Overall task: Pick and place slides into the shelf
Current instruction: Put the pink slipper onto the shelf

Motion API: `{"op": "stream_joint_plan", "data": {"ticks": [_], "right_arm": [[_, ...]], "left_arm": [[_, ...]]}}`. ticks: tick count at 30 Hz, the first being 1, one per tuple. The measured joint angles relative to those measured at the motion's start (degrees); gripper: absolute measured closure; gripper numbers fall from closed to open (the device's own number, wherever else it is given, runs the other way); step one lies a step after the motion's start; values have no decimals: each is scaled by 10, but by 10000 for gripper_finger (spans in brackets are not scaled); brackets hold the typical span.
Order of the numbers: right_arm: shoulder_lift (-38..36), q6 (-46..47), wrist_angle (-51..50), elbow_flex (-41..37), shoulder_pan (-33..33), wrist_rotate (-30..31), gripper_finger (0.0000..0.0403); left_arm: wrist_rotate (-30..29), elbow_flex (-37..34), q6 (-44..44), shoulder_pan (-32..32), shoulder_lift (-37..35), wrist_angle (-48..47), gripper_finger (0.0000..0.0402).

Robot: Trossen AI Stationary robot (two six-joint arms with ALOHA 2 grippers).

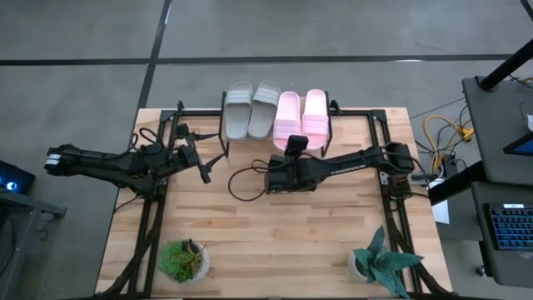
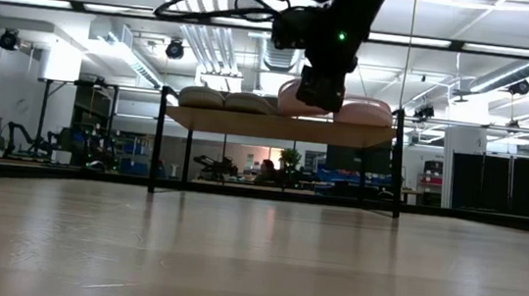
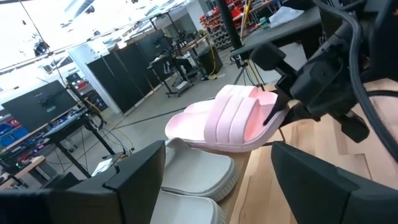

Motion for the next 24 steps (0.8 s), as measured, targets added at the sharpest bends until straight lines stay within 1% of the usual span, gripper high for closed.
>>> {"op": "stream_joint_plan", "data": {"ticks": [2,10,14,18,24], "right_arm": [[5,6,-7,2,0,-1,375],[5,29,-22,24,0,-21,333],[5,30,-23,38,0,-49,314],[5,32,-39,51,1,-63,285],[5,65,-80,75,2,-77,239]], "left_arm": [[0,0,0,0,0,0,125],[0,0,0,0,0,0,125],[0,0,0,0,2,0,125],[0,0,0,0,3,0,125],[0,0,0,0,3,0,125]]}}
